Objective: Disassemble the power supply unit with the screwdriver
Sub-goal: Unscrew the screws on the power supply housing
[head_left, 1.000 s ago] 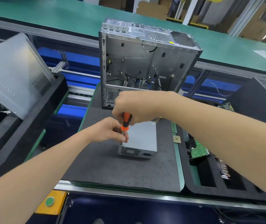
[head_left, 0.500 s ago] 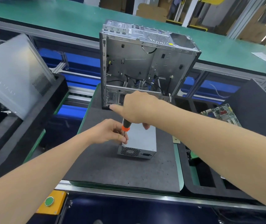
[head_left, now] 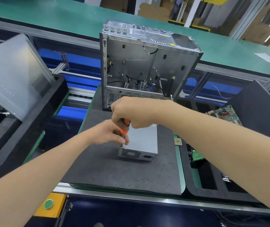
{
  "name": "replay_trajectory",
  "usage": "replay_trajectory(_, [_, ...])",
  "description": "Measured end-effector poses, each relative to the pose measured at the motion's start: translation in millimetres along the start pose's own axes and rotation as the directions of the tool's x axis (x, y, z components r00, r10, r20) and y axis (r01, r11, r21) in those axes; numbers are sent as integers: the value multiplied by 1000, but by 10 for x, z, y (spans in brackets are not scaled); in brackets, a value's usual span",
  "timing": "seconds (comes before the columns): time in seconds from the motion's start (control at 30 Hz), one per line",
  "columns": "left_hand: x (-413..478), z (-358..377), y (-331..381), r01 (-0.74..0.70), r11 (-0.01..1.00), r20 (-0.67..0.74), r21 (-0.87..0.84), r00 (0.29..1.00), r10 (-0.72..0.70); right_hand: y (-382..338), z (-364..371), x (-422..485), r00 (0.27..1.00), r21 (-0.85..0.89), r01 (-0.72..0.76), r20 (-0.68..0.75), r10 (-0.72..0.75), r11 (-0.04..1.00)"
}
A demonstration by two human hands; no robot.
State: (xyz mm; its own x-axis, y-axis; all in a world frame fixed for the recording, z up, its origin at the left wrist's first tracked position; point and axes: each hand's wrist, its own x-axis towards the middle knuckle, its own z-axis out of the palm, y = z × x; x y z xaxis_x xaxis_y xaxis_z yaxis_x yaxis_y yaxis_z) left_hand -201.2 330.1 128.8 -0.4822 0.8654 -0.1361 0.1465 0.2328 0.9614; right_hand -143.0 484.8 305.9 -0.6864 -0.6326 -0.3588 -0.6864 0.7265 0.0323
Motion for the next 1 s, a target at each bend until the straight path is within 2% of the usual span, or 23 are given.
replay_trajectory(0.1, [-2, 24, -21, -10, 1000, -31, -13, 999, 9, 0, -4, -8, 999, 34, -33, 3, 33, 999])
replay_trajectory(0.17, [14, 27, -24, -15, 1000, -33, -9, 999, 14, -32, -19, -12, 989, 112, -128, -55, 135, 985])
replay_trajectory(0.2, [19, 32, -23, -9, 1000, -32, -10, 999, 9, -67, -15, 5, 964, 172, -221, -109, 241, 960])
replay_trajectory(0.27, [23, 34, -23, -2, 1000, -41, 9, 999, 3, -162, -14, 56, 846, 235, -457, -182, 501, 858])
replay_trajectory(0.3, [25, 32, -24, -4, 1000, -47, 23, 999, 5, -193, -2, 78, 792, 233, -552, -155, 591, 801])
replay_trajectory(0.37, [23, 30, -15, -7, 1000, -40, 20, 999, 7, -216, 22, 97, 762, 275, -619, -17, 648, 736])
replay_trajectory(0.47, [4, 10, 3, -16, 999, -28, 39, 999, 17, -158, -11, 81, 834, 308, -533, 33, 551, 788])
replay_trajectory(0.57, [-22, 0, 9, -29, 999, -39, 16, 999, 30, -83, -47, 66, 927, 166, -368, -14, 375, 915])
replay_trajectory(0.63, [-24, -5, -1, -43, 999, -38, 8, 998, 44, -49, -71, 41, 967, 110, -252, -14, 255, 961])
replay_trajectory(0.83, [-23, -1, -9, -17, 1000, 5, -16, 1000, 17, -107, -76, 41, 996, 74, -81, 52, 78, 994])
replay_trajectory(1.0, [7, 4, -45, -17, 1000, -3, 19, 1000, 17, -134, -69, 28, 993, 63, -105, 64, 101, 992])
